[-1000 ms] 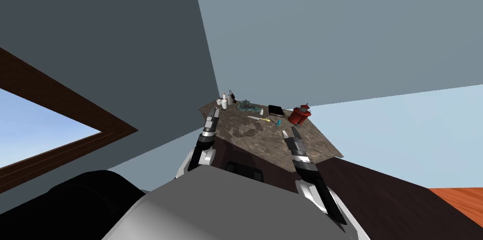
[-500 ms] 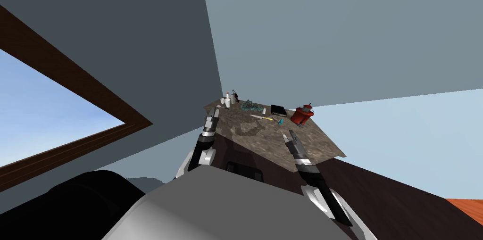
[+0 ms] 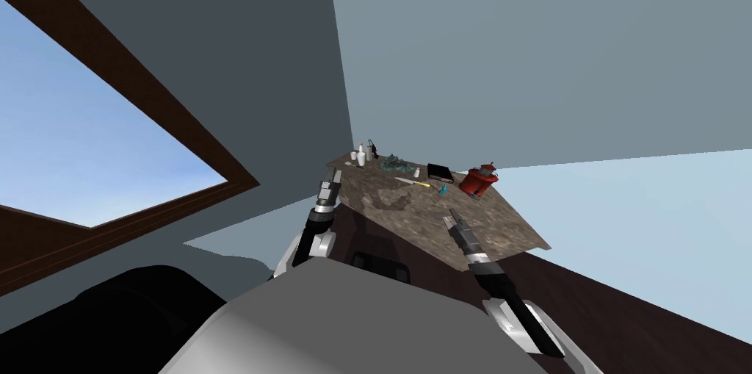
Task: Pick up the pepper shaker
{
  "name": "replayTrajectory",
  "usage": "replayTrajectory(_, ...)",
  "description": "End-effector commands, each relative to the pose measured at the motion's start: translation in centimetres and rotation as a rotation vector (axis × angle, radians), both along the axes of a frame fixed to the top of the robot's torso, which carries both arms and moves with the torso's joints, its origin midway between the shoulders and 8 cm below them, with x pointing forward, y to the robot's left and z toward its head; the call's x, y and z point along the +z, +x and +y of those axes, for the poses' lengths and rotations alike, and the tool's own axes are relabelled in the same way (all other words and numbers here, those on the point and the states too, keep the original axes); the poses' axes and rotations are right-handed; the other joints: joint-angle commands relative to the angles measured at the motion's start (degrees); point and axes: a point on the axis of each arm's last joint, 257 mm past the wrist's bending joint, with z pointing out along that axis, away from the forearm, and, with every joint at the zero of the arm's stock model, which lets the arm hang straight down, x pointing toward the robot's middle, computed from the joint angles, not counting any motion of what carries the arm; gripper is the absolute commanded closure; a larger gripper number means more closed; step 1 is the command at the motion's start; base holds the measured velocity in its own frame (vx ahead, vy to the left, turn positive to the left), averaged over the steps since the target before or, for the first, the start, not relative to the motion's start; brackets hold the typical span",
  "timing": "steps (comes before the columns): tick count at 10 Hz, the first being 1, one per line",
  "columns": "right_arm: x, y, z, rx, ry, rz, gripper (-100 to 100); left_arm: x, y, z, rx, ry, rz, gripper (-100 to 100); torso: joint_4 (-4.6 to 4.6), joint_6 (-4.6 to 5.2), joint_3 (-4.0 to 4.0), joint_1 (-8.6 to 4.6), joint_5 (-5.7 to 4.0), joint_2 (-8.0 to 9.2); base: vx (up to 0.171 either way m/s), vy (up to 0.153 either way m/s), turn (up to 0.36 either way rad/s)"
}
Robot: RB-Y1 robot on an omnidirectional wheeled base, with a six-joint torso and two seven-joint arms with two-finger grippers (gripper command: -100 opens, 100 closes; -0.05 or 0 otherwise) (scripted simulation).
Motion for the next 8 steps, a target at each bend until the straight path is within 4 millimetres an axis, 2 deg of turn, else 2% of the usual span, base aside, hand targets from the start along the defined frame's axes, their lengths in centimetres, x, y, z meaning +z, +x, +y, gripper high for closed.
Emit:
replayTrajectory(1, -1.5, -0.4, -1.5, 0.007, -0.045, 0.04, -100, 0.0, 0.0, 0.0, 0.0, 0.0, 0.0, 0, 0.0, 0.0, 0.0, 0.0, 0.0, 0.0, -0.052, 0.029, 0.087)
replayTrajectory(2, -2.5, -0.7, -1.7, 0.024, -0.066, 0.065, -100, 0.0, 0.0, 0.0, 0.0, 0.0, 0.0, 0, 0.0, 0.05, 0.0, -0.01, 0.0, -0.01, -0.066, 0.034, 0.153)
replayTrajectory(3, -3.3, -0.9, -2.9, 0.022, -0.1, 0.089, -100, 0.0, 0.0, 0.0, 0.0, 0.0, 0.0, 0, 0.0, 0.02, 0.01, 0.0, 0.0, 0.03, -0.051, 0.026, 0.096)
replayTrajectory(6, -5.9, -1.9, -4.9, 0.056, -0.181, 0.164, -100, 0.0, 0.0, 0.0, 0.0, 0.0, 0.0, 0, -0.02, 0.05, -0.04, 0.01, 0.01, -0.08, -0.033, 0.043, 0.164)
replayTrajectory(7, -6.5, -2.2, -6.3, 0.051, -0.217, 0.189, -100, 0.0, 0.0, 0.0, 0.0, 0.0, 0.0, 0, -0.03, 0.01, -0.07, 0.03, 0.0, -0.12, -0.021, 0.036, 0.1)
replayTrajectory(8, -8.0, -2.9, -7.3, 0.062, -0.248, 0.23, -100, 0.0, 0.0, 0.0, 0.0, 0.0, 0.0, 0, -0.03, 0.05, -0.07, 0.0, 0.01, -0.13, -0.024, 0.041, 0.232)
